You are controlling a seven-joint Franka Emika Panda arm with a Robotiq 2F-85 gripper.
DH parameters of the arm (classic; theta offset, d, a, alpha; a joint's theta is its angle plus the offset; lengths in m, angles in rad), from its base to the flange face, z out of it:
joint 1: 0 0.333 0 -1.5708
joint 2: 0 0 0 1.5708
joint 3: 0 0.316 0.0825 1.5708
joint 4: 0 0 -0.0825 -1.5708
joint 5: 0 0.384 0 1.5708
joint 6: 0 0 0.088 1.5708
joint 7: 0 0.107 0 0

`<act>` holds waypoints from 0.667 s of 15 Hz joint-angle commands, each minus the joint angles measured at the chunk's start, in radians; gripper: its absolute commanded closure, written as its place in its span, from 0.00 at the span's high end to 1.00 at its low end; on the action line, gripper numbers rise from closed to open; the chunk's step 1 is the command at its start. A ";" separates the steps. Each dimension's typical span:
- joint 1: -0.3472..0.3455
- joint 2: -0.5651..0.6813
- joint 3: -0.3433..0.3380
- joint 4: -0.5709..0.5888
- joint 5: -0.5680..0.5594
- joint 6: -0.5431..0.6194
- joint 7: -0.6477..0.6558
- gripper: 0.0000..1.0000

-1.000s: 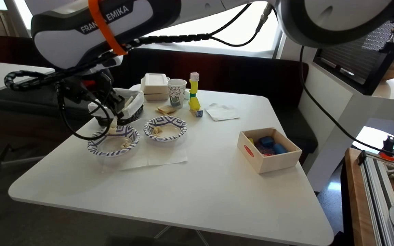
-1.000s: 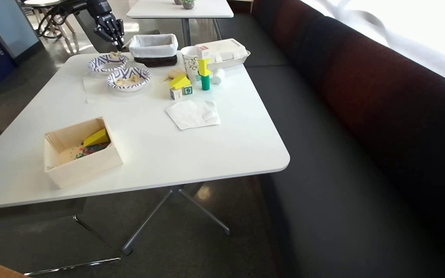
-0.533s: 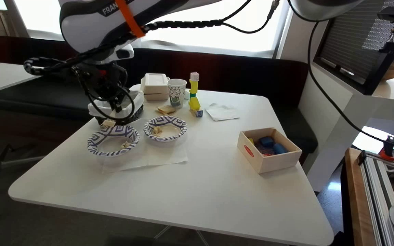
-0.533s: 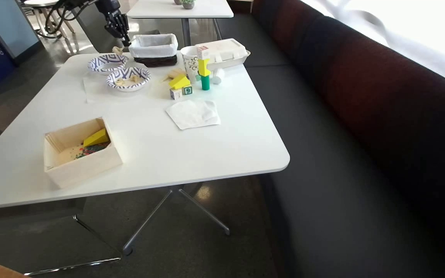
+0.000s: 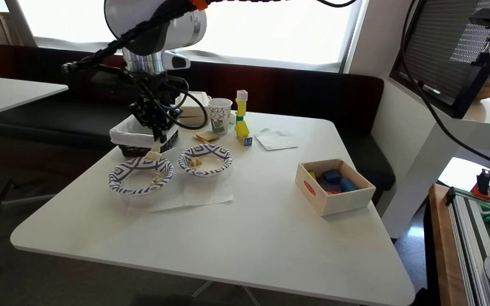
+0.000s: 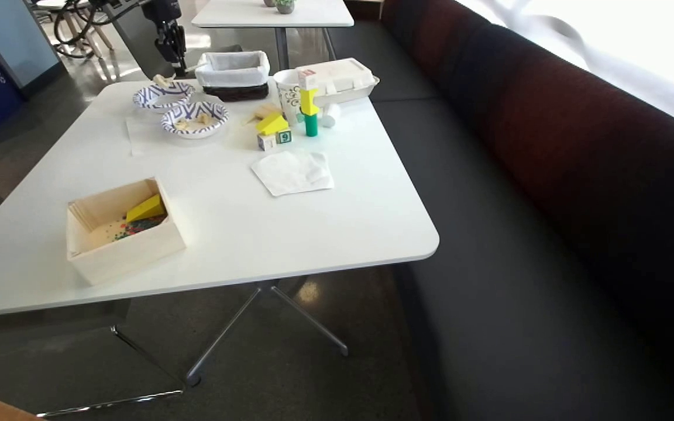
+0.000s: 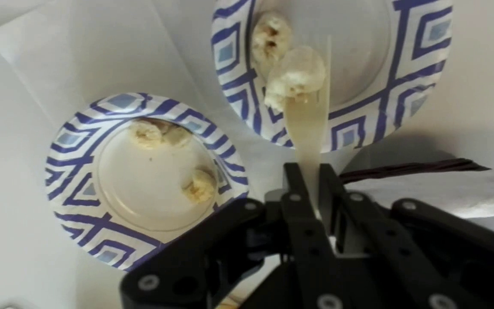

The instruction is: Use the fork to transfer the object from the left to the right plate

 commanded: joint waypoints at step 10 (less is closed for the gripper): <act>0.097 -0.180 -0.215 -0.283 0.102 0.035 0.038 0.13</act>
